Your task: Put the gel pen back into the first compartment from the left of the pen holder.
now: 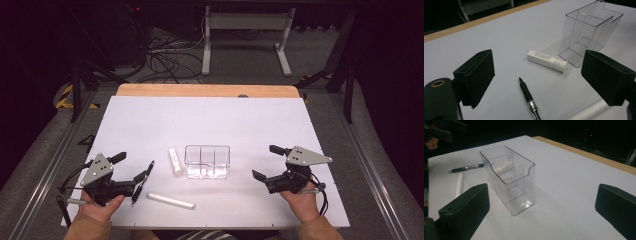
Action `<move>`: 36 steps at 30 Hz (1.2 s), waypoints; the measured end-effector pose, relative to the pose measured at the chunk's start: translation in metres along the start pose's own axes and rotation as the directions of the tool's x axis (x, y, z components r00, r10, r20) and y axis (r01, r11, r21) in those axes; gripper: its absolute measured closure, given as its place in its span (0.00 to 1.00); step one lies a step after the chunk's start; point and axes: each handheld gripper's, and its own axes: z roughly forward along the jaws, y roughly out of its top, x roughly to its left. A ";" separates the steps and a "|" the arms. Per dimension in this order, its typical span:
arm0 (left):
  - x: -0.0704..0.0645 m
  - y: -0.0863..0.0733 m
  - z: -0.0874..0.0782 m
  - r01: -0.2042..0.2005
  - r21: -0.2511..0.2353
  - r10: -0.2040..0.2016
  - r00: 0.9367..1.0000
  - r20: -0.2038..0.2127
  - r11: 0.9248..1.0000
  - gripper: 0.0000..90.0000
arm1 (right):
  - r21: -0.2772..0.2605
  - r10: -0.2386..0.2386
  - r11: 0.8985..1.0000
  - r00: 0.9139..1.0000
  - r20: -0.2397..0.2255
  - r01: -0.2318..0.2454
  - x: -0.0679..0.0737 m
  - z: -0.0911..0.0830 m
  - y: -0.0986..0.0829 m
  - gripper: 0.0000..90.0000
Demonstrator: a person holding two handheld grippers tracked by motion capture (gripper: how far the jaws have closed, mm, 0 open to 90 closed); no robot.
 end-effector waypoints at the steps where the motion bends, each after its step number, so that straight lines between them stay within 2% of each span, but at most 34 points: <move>1: 0.000 0.001 0.001 -0.002 0.003 0.002 1.000 -0.003 1.000 0.14 | 0.002 0.000 1.000 1.000 0.009 0.000 0.000 -0.001 -0.004 0.00; 5: -0.001 0.003 0.004 -0.022 0.034 0.022 1.000 -0.006 0.999 0.15 | 0.016 0.017 1.000 0.999 0.040 -0.017 0.000 -0.001 -0.019 0.01; 7: -0.002 0.005 0.006 -0.030 0.053 0.030 1.000 -0.009 0.998 0.16 | 0.015 0.044 0.999 0.998 0.043 -0.044 -0.002 -0.002 -0.025 0.01; 12: -0.003 0.008 0.009 0.001 0.098 0.000 1.000 -0.015 0.995 0.15 | 0.036 0.059 0.997 0.996 0.066 -0.062 -0.005 -0.004 -0.039 0.01; 15: -0.004 0.009 0.010 0.001 0.114 0.001 1.000 -0.019 0.994 0.15 | 0.063 0.050 0.997 0.997 0.063 -0.054 -0.005 -0.003 -0.047 0.01; 18: -0.004 0.011 0.010 -0.007 0.118 0.010 0.999 -0.031 0.993 0.15 | 0.073 0.037 0.996 0.998 0.059 -0.041 -0.004 0.001 -0.049 0.01; 20: -0.004 0.012 0.010 0.012 0.120 -0.009 1.000 -0.025 0.993 0.16 | 0.073 0.035 0.997 0.998 0.050 -0.039 -0.003 0.003 -0.049 0.01; 21: -0.003 0.012 0.009 0.006 0.120 -0.003 1.000 -0.031 0.993 0.17 | 0.078 0.034 0.996 0.998 0.044 -0.037 -0.003 0.003 -0.050 0.01; 22: -0.004 0.012 0.010 0.030 0.117 -0.028 0.999 -0.019 0.993 0.17 | 0.079 0.043 0.996 0.998 0.038 -0.045 -0.003 0.004 -0.050 0.01; 25: -0.002 0.013 0.010 0.056 0.121 -0.058 0.998 0.006 0.991 0.17 | 0.077 0.051 0.996 0.998 0.040 -0.054 -0.004 0.004 -0.050 0.02; 29: -0.001 0.015 0.011 0.039 0.133 -0.042 0.999 0.024 0.990 0.18 | 0.075 0.046 0.996 0.998 0.039 -0.049 -0.003 0.004 -0.050 0.03; 31: -0.001 0.016 0.011 0.014 0.140 -0.016 1.000 0.011 0.990 0.19 | 0.073 0.044 0.996 0.998 0.038 -0.047 -0.003 0.004 -0.050 0.03; 35: -0.002 0.018 0.014 0.007 0.154 -0.008 1.000 0.003 0.988 0.19 | 0.070 0.037 0.997 0.999 0.039 -0.040 -0.003 0.004 -0.050 0.03; 36: -0.002 0.018 0.015 0.024 0.157 -0.023 1.000 -0.006 0.987 0.19 | 0.071 0.040 0.997 0.999 0.035 -0.042 -0.002 0.004 -0.050 0.03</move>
